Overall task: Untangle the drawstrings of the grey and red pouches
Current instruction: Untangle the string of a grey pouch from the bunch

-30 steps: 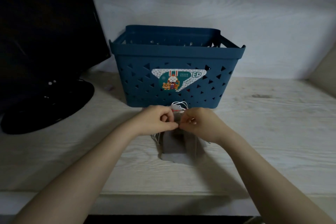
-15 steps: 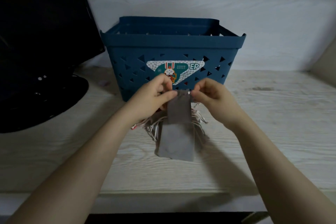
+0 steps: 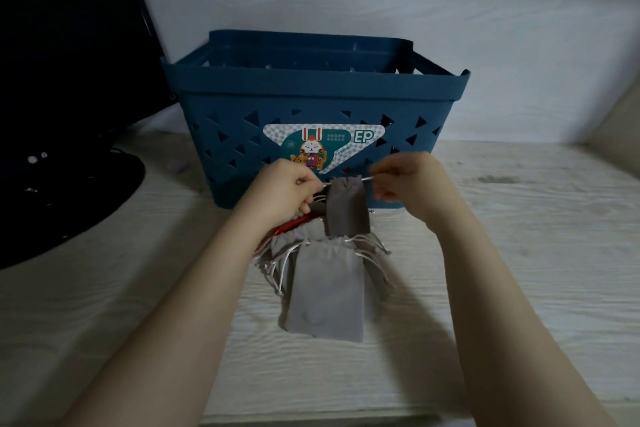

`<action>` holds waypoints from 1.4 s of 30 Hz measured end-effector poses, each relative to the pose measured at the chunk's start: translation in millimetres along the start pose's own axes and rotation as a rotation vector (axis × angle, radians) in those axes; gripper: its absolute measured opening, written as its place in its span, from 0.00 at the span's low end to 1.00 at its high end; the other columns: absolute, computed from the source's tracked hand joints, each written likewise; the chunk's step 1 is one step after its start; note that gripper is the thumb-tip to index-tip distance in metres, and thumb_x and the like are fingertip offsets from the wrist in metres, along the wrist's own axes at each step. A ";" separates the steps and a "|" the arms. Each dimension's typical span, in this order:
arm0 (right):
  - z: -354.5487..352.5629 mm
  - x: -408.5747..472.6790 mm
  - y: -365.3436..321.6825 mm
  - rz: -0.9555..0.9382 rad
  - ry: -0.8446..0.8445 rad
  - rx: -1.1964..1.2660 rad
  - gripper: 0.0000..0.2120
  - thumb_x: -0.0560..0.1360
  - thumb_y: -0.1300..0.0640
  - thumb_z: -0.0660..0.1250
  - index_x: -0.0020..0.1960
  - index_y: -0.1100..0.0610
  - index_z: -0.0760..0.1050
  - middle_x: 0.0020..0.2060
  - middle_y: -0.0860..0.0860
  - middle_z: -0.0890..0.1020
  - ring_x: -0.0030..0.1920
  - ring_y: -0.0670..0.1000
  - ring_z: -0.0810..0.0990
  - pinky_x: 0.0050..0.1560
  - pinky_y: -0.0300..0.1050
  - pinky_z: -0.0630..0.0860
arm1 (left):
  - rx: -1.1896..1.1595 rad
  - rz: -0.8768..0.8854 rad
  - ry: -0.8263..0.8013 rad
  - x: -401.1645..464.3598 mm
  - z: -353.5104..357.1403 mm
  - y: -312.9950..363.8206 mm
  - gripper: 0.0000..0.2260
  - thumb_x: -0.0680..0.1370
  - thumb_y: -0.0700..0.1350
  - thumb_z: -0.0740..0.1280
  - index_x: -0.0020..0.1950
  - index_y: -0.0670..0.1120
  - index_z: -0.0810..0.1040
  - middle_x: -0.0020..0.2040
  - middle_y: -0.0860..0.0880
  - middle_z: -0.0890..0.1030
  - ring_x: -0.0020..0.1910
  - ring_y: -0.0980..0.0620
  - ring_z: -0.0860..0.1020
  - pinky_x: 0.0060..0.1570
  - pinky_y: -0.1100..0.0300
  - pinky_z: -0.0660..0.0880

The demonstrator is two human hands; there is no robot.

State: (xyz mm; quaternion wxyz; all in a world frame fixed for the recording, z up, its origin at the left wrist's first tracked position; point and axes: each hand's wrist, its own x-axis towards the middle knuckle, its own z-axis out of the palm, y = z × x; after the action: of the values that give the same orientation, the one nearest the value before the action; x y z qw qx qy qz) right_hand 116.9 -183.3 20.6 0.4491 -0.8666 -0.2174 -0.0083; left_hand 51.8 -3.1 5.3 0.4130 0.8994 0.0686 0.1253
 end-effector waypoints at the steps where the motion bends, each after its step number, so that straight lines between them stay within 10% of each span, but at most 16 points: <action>1: -1.1 1.0 0.1 -0.020 0.004 -0.148 0.09 0.75 0.65 0.64 0.38 0.59 0.78 0.30 0.52 0.80 0.32 0.51 0.79 0.41 0.45 0.80 | 0.050 0.009 0.020 0.1 1.4 -1.0 0.09 0.77 0.44 0.66 0.37 0.45 0.78 0.28 0.50 0.76 0.25 0.58 0.73 0.26 0.68 0.68; 4: 2.2 -2.3 2.4 0.021 0.023 -0.203 0.15 0.76 0.56 0.64 0.34 0.63 0.76 0.27 0.53 0.80 0.30 0.52 0.78 0.37 0.46 0.77 | -0.034 -0.036 0.078 -2.6 4.6 -4.4 0.14 0.78 0.49 0.64 0.35 0.43 0.76 0.26 0.49 0.74 0.22 0.59 0.70 0.27 0.65 0.67; 12: 22.5 -7.5 7.1 0.360 0.031 0.974 0.19 0.77 0.55 0.63 0.27 0.56 0.72 0.28 0.50 0.75 0.35 0.49 0.76 0.39 0.41 0.72 | -1.208 -0.363 0.132 -5.9 2.1 -3.1 0.09 0.79 0.46 0.61 0.40 0.44 0.73 0.30 0.52 0.76 0.25 0.58 0.76 0.29 0.66 0.70; 21: 33.5 -20.6 -1.6 0.269 -0.192 1.661 0.22 0.75 0.44 0.56 0.26 0.53 0.71 0.29 0.46 0.77 0.23 0.41 0.69 0.23 0.30 0.68 | -1.724 -0.401 -0.074 -14.1 9.4 10.2 0.11 0.80 0.48 0.57 0.42 0.42 0.70 0.25 0.51 0.78 0.24 0.60 0.77 0.21 0.71 0.70; 30: 42.5 -24.8 -4.3 0.153 -0.047 1.243 0.09 0.78 0.57 0.59 0.46 0.57 0.77 0.26 0.46 0.70 0.25 0.42 0.66 0.25 0.32 0.65 | -1.265 -0.210 0.003 -17.8 16.8 9.2 0.13 0.80 0.49 0.59 0.37 0.46 0.73 0.31 0.51 0.79 0.25 0.58 0.72 0.24 0.69 0.68; 42: 47.7 -31.9 -6.1 -0.130 0.014 0.572 0.04 0.75 0.63 0.67 0.42 0.61 0.79 0.24 0.41 0.75 0.25 0.39 0.69 0.29 0.29 0.64 | -0.892 0.097 -0.015 -27.7 27.7 15.0 0.08 0.72 0.52 0.61 0.42 0.51 0.78 0.43 0.45 0.74 0.27 0.59 0.67 0.28 0.67 0.64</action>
State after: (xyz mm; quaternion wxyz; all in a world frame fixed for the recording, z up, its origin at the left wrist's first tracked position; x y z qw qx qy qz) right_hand 77.0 -154.7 -9.8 0.6751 -0.6890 -0.2630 0.0183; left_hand 33.4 -39.2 -5.3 0.7547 0.6363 -0.0377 0.1552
